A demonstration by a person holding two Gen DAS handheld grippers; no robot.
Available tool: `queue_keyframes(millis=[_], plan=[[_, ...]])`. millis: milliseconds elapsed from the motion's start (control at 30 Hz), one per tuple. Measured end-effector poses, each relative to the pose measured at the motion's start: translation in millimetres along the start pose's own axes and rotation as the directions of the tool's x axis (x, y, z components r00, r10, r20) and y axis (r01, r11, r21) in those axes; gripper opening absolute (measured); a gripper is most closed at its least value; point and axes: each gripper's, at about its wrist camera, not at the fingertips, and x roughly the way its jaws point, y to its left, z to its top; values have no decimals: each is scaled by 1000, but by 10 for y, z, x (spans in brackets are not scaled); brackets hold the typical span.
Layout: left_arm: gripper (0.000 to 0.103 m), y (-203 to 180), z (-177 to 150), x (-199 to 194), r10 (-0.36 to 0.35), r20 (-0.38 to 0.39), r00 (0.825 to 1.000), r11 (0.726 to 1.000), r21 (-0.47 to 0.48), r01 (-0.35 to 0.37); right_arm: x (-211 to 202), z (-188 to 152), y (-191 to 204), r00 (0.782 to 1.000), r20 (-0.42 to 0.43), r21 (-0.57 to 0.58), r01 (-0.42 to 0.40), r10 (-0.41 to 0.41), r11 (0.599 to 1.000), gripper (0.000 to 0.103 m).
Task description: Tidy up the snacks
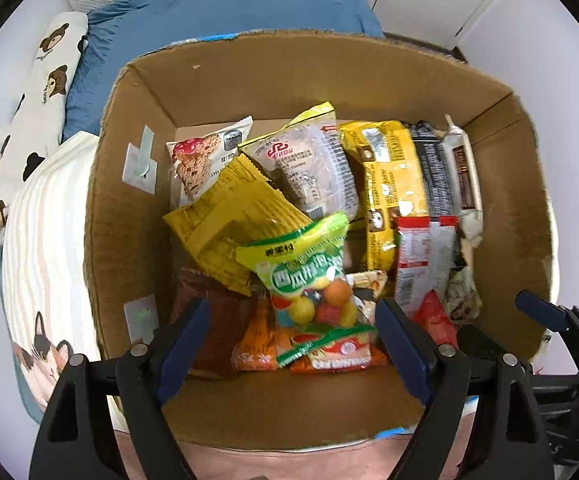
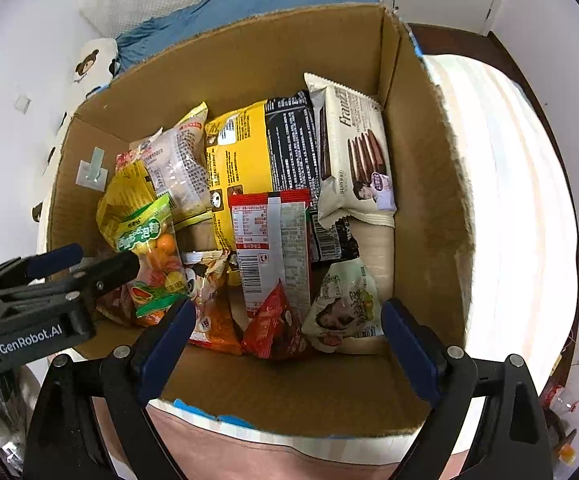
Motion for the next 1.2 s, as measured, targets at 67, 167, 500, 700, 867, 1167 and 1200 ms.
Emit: queue_keyframes(millis=[67, 167, 500, 700, 867, 1167, 1200], plan=[[84, 3, -89, -104, -5, 30, 1000, 1000, -5, 5, -81, -55, 25, 1000, 25, -5, 10, -10, 1000, 99], [84, -40, -246, -284, 15, 89, 996, 1000, 7, -15, -280, -173, 52, 996, 88, -14, 27, -26, 1000, 100], [84, -82, -785, -969, 33, 277, 960, 999, 21, -41, -1041, -692, 130, 961, 274, -29, 30, -21, 999, 101], [84, -117, -1188, -1409, 51, 388, 920, 998, 11, -60, -1514, -1115, 237, 928, 373, -55, 30, -7, 998, 101], [84, -99, -1588, -1770, 64, 477, 876, 998, -19, -62, -1935, -1543, 289, 893, 451, -74, 35, 2, 997, 101], [85, -95, -2294, -2224, 105, 584, 805, 994, -48, -95, -2538, -2258, 385, 832, 555, -111, 52, 18, 992, 102], [85, -102, -2353, -2251, 108, 589, 801, 994, -47, -100, -2602, -2329, 396, 824, 567, -112, 56, 18, 992, 102]])
